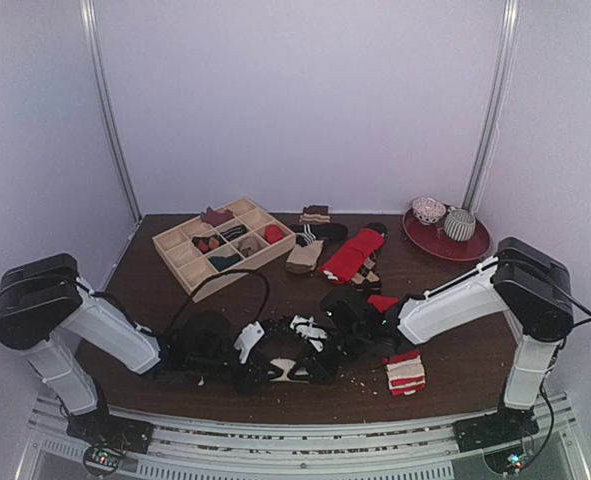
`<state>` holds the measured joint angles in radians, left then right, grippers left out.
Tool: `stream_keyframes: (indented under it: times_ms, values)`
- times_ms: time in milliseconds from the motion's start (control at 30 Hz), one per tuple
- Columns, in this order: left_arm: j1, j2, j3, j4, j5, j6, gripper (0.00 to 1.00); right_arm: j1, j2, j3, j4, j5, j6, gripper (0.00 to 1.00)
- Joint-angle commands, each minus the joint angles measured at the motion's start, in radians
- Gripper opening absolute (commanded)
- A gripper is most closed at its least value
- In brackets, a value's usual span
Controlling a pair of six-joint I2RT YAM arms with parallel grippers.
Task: Roll the socks
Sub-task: Roll a pair of socks at the center of the board.
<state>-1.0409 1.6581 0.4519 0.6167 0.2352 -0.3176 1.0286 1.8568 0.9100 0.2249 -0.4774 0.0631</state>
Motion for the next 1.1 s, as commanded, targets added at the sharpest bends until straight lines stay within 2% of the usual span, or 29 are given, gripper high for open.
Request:
stream_keyframes:
  times_ms: [0,200,400,467,800,933,1067]
  values:
    - [-0.012,0.084,0.055,-0.171,0.051,-0.024,0.0,0.017,-0.022,-0.034,-0.147,0.11,0.026,0.44]
    - [-0.001,0.093,0.057,-0.231,0.077,-0.048,0.0,0.018,-0.184,-0.109,0.011,0.119,0.011,0.58]
    - [0.002,0.09,0.057,-0.268,0.087,-0.059,0.0,0.02,-0.254,-0.229,0.238,0.011,0.032,0.64]
    - [0.002,0.093,0.062,-0.275,0.09,-0.06,0.0,0.021,-0.241,-0.235,0.248,0.022,0.044,0.65]
    - [0.004,0.109,0.074,-0.293,0.101,-0.052,0.0,0.021,-0.146,-0.25,0.28,0.14,0.043,0.63]
    - [0.007,0.109,0.075,-0.3,0.101,-0.048,0.0,0.022,-0.112,-0.26,0.294,0.137,0.058,0.59]
    - [0.009,0.112,0.074,-0.302,0.105,-0.044,0.0,0.021,-0.094,-0.277,0.29,0.156,0.078,0.47]
